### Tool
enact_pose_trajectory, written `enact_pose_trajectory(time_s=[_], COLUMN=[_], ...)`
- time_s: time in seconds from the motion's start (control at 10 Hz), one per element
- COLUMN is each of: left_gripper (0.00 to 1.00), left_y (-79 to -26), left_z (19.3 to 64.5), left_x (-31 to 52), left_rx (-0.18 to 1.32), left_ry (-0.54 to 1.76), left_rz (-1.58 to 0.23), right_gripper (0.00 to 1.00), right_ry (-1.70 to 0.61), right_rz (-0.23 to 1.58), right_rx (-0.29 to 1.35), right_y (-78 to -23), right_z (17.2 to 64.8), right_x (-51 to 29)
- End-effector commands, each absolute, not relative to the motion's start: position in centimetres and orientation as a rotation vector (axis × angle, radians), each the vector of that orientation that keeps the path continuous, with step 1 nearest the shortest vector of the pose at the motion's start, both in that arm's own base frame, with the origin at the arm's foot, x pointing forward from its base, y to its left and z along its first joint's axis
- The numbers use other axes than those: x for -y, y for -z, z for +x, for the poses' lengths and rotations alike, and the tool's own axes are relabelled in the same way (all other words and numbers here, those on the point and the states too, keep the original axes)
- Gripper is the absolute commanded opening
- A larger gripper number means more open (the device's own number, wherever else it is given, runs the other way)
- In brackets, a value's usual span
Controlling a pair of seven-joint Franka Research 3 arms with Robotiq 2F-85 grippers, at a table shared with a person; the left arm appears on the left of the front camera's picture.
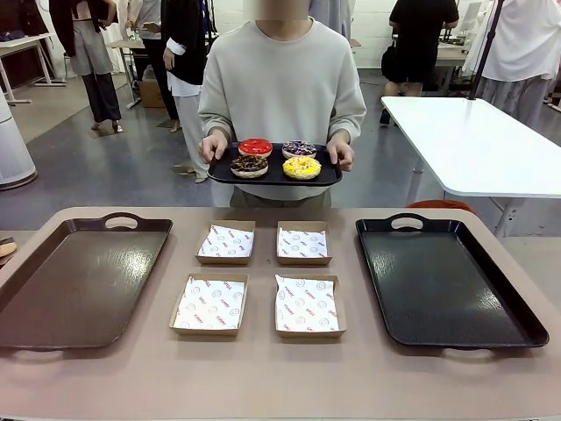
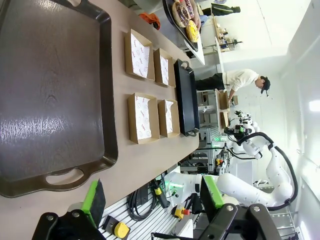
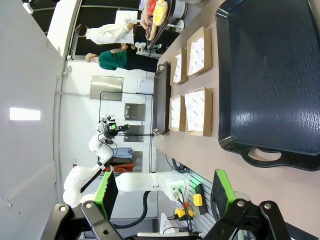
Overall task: Individually package the donuts and arrange them on the tray.
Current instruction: Pick up one Paper togo box.
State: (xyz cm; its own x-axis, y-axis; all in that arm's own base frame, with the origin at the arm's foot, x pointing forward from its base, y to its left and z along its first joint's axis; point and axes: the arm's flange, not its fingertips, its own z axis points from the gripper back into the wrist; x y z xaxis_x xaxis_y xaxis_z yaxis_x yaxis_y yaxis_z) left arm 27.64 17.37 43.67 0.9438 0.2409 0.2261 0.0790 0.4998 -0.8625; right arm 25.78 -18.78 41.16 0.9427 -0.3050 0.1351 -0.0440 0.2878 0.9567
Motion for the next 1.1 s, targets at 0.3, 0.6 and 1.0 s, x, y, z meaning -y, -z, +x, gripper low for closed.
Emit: enact_pose_trajectory(time_s=[0.3, 0.6, 1.0], left_gripper=[1.0, 1.0, 1.0], left_y=[-52.8, -57.2, -53.7], left_z=[34.2, 40.3, 48.2], left_x=[-7.1, 1.7, 11.9], left_rx=[0.39, 0.355, 0.282], left_ry=[0.017, 0.113, 0.104], left_rz=[-0.694, -0.493, -0.248], right_gripper=[1.0, 1.0, 1.0], right_ry=[0.185, 0.185, 0.185], right_rz=[1.274, 1.274, 1.274], right_rx=[0.319, 0.319, 0.319], right_y=[-41.1, -41.1, -41.1], right_z=[25.8, 25.8, 25.8], right_x=[18.9, 18.9, 18.9])
